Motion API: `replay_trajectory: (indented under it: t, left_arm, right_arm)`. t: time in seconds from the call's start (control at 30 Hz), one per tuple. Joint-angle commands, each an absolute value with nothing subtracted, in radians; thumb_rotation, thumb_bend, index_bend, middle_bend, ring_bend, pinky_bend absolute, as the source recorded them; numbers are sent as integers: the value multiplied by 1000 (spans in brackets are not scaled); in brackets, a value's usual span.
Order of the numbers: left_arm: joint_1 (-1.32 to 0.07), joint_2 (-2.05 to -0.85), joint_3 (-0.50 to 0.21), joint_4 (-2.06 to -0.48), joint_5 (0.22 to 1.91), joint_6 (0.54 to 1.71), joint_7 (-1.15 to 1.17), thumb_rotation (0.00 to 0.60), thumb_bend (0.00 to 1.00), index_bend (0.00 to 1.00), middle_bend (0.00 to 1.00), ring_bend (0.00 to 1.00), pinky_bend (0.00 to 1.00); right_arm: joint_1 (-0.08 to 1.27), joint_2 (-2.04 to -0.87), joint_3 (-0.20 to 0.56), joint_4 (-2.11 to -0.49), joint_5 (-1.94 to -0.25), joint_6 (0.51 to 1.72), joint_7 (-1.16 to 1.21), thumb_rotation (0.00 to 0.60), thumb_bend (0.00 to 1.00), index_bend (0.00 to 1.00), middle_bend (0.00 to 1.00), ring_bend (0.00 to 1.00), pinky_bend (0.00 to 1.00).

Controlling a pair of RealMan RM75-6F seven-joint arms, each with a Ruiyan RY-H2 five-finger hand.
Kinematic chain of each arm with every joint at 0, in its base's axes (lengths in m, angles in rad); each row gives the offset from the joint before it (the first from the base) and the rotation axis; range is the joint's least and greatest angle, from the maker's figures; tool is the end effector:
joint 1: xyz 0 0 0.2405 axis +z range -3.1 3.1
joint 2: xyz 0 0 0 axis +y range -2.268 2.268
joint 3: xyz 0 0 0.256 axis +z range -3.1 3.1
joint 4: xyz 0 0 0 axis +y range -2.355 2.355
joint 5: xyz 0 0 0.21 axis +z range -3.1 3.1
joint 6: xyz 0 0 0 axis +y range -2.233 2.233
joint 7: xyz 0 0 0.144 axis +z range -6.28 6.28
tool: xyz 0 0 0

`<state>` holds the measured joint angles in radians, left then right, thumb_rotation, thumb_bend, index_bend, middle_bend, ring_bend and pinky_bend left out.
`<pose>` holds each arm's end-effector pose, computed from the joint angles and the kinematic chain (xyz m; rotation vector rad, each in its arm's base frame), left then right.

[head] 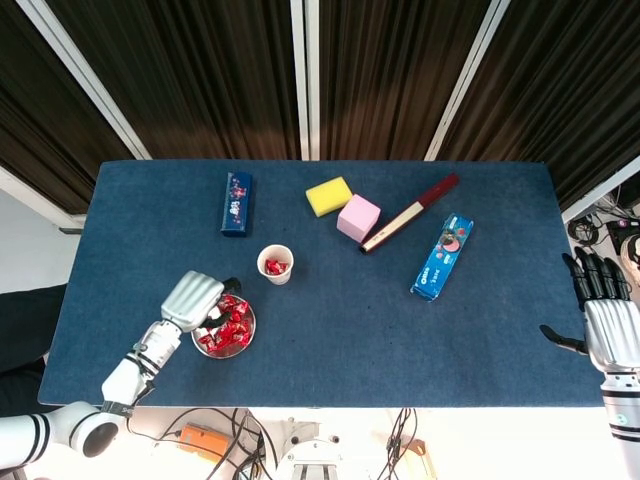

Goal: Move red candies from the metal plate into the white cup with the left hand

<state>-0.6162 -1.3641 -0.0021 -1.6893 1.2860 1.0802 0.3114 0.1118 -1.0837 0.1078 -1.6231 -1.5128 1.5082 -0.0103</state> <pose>-0.1826 0.2794 0.0197 -1.9535 -0.9159 -0.8879 -0.2977 -0.2007 0.1800 1.3748 -0.7946 0.9649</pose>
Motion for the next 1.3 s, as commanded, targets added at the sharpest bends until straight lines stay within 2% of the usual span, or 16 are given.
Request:
replay_trajectory:
  t: [0.03, 0.27, 0.77, 1.13, 1.3]
  left_arm:
    - [-615, -1389, 7, -1665, 1278, 1058, 336, 600, 235, 400, 926, 866, 845]
    - [-623, -1432, 8, -1621, 1253, 1016, 374, 600, 235, 400, 926, 866, 844]
    - [-608, -1451, 5, -1593, 1244, 1010, 390, 600, 258, 450, 926, 866, 844]
    - [-606, -1459, -1, -1576, 1244, 986, 358, 600, 405, 572, 926, 867, 845]
    - [-601, -1442, -12, -1588, 1256, 1001, 342, 600, 418, 597, 926, 869, 844]
  right_arm:
    - [110, -1082, 108, -1624, -1511, 1510, -10, 600, 111, 0, 15, 0, 0]
    - [108, -1083, 106, -1624, -1507, 1509, -10, 600, 110, 0, 14, 0, 0]
    - [110, -1084, 105, -1631, -1504, 1504, -22, 600, 110, 0, 14, 0, 0]
    - [111, -1081, 106, -1636, -1502, 1502, -27, 600, 110, 0, 14, 0, 0]
    - [113, -1081, 107, -1639, -1502, 1501, -31, 600, 110, 0, 14, 0, 0]
